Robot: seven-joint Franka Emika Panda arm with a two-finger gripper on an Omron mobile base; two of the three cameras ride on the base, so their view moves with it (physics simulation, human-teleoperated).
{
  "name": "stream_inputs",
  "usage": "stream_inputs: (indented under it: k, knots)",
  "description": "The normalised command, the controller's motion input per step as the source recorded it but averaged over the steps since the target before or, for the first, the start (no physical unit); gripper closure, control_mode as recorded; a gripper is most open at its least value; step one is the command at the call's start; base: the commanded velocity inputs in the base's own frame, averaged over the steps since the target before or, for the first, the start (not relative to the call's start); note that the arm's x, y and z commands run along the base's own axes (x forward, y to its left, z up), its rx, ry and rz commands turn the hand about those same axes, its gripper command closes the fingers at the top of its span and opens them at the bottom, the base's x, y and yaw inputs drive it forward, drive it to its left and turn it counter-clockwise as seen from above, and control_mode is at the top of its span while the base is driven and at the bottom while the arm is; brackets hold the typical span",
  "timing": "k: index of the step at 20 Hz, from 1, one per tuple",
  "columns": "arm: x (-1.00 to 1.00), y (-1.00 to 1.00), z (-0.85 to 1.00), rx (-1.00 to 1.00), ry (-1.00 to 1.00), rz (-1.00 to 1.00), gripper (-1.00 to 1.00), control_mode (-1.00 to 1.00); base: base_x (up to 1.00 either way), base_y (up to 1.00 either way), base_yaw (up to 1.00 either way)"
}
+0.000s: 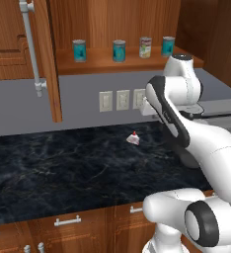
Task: Stack two cans on top of the other two cans in the cabinet.
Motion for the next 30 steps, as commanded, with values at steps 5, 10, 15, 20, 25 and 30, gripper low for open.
stream_inputs:
  k: [5, 10, 15, 20, 25, 30]
  knots:
    - [-0.19, -0.01, 0.0, 0.0, -0.06, 0.0, -1.0, -1.0, 0.0, 0.0, 0.0]
    - [-0.31, 0.06, 0.04, 0.0, -0.26, -0.01, -1.0, -1.0, 0.0, 0.0, 0.0]
    - [-0.23, 0.02, 0.32, 0.01, -0.22, -0.02, -1.0, -1.0, 0.0, 0.0, 0.0]
    - [-0.15, 0.09, 0.47, 0.0, -0.15, 0.0, -1.0, -1.0, 0.0, 0.0, 0.0]
    - [-0.02, 0.16, 0.55, 0.0, -0.01, 0.0, -1.0, -1.0, 0.0, 0.0, 0.0]
    - [0.0, 0.2, 0.47, 0.0, -0.02, 0.0, -1.0, -1.0, 0.0, 0.0, 0.0]
